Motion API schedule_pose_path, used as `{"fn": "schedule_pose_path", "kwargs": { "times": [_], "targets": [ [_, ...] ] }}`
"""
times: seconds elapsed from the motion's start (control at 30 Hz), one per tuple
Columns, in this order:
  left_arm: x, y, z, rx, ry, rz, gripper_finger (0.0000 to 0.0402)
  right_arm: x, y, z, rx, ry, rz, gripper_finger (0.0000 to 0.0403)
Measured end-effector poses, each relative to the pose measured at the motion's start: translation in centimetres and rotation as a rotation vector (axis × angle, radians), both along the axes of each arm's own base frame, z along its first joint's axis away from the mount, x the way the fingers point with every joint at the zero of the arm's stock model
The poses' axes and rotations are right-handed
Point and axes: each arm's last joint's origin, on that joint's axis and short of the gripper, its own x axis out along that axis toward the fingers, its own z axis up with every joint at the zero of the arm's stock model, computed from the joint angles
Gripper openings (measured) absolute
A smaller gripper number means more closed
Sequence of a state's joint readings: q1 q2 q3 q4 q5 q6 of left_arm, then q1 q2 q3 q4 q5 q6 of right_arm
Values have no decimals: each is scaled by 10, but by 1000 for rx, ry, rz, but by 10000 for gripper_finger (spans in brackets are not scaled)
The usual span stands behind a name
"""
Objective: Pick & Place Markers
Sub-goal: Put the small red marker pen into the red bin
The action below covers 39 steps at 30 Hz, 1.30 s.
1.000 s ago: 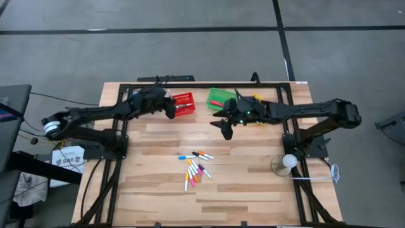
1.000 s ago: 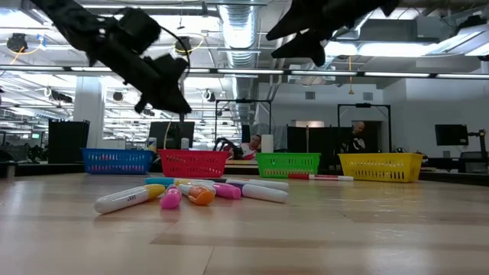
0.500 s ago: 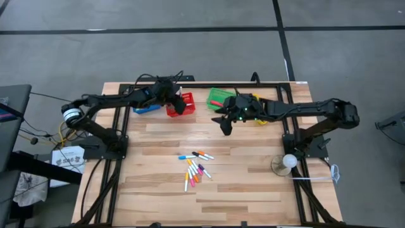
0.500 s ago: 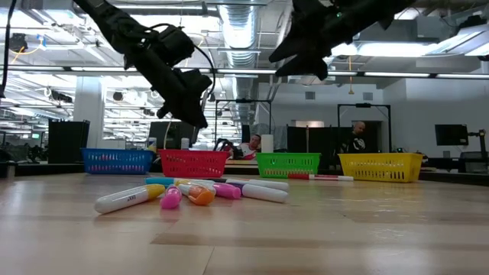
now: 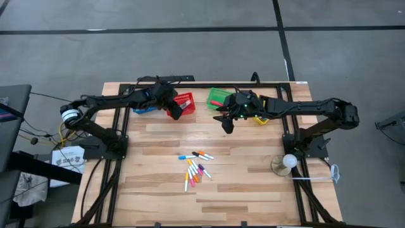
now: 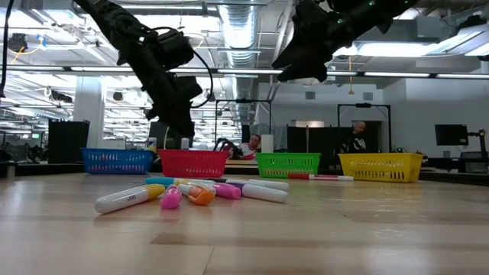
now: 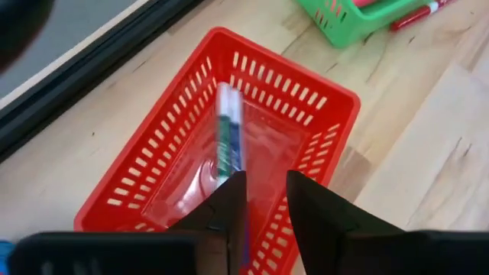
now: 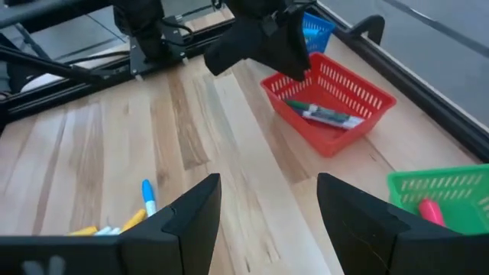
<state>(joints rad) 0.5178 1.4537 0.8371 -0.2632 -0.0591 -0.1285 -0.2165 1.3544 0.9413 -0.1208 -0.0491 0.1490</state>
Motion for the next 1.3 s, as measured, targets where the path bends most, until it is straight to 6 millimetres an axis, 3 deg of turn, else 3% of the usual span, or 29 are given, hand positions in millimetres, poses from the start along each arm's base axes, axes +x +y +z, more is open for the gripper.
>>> {"fn": "schedule_pose_path", "kwargs": {
  "times": [0.17,0.3,0.53,0.7,1.0,1.3],
  "targets": [
    [2,-8,5,-6,-29,8,102,-3,1,-5,12,55,-1,205],
    [3,-26,23,-34,-126,5,99,-9,1,-13,37,165,-37,205],
    [-4,-86,76,-28,-390,-144,97,-29,2,-31,98,422,-227,205],
    [-16,-128,106,-20,-561,-269,96,-38,1,-48,111,493,-276,205],
    [-30,-183,117,3,-618,-389,95,-37,-7,-75,37,575,-198,205],
    [-31,-198,120,-14,-665,-405,95,-24,-15,-121,-25,765,-85,205]
  ]
}}
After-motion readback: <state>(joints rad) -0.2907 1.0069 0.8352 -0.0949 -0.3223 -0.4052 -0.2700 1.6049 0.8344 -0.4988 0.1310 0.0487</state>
